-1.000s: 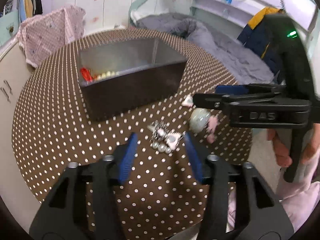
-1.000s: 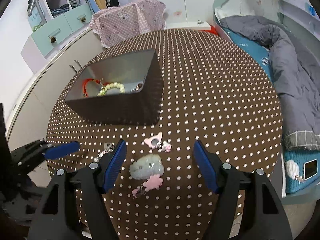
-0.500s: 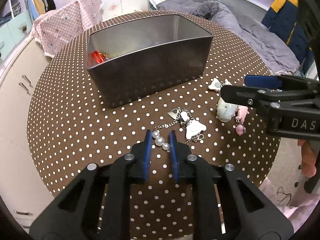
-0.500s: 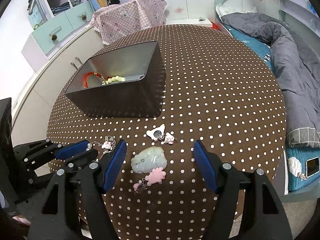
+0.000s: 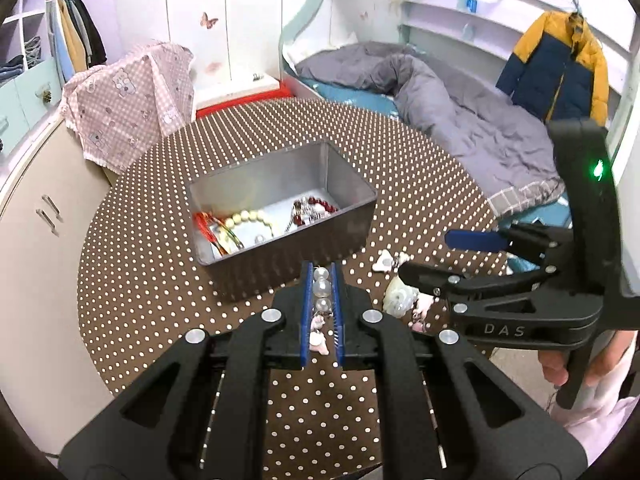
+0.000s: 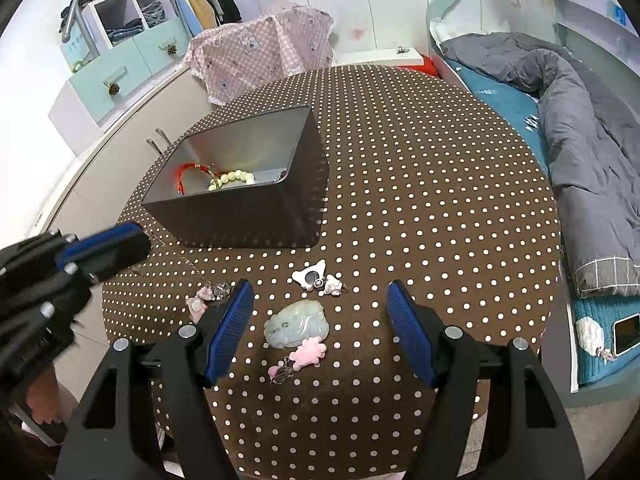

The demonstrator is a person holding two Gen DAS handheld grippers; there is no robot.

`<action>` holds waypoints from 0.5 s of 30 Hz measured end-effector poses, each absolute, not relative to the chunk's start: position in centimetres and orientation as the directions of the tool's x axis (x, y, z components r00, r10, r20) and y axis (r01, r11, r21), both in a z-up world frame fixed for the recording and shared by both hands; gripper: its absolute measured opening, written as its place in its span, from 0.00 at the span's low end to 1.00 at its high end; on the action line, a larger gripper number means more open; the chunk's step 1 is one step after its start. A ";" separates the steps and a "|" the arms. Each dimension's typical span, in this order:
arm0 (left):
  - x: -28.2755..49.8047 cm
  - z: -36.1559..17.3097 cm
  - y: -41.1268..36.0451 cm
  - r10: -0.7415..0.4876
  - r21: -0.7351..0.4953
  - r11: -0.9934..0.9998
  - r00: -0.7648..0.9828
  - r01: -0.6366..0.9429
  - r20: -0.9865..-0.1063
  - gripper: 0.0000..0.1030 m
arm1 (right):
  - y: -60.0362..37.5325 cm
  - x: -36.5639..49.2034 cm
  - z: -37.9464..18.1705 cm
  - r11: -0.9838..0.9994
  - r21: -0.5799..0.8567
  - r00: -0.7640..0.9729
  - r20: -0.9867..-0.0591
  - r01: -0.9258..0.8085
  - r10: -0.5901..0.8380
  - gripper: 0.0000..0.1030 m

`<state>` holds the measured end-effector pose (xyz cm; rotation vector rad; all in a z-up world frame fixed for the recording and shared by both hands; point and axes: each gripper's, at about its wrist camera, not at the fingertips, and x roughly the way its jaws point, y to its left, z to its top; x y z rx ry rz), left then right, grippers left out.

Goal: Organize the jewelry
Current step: 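Grasp the pearl charm chain with the left tool, then carry the pearl chain into the tin while the right tool grasps a pink charm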

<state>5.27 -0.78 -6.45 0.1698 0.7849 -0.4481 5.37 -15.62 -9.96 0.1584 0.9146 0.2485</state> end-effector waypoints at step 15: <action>3.4 -2.7 3.5 -0.279 -0.008 0.936 0.728 0.352 -0.627 0.09 | -10.1 5.1 -9.5 0.902 0.226 0.532 -0.745 -0.367 0.403 0.64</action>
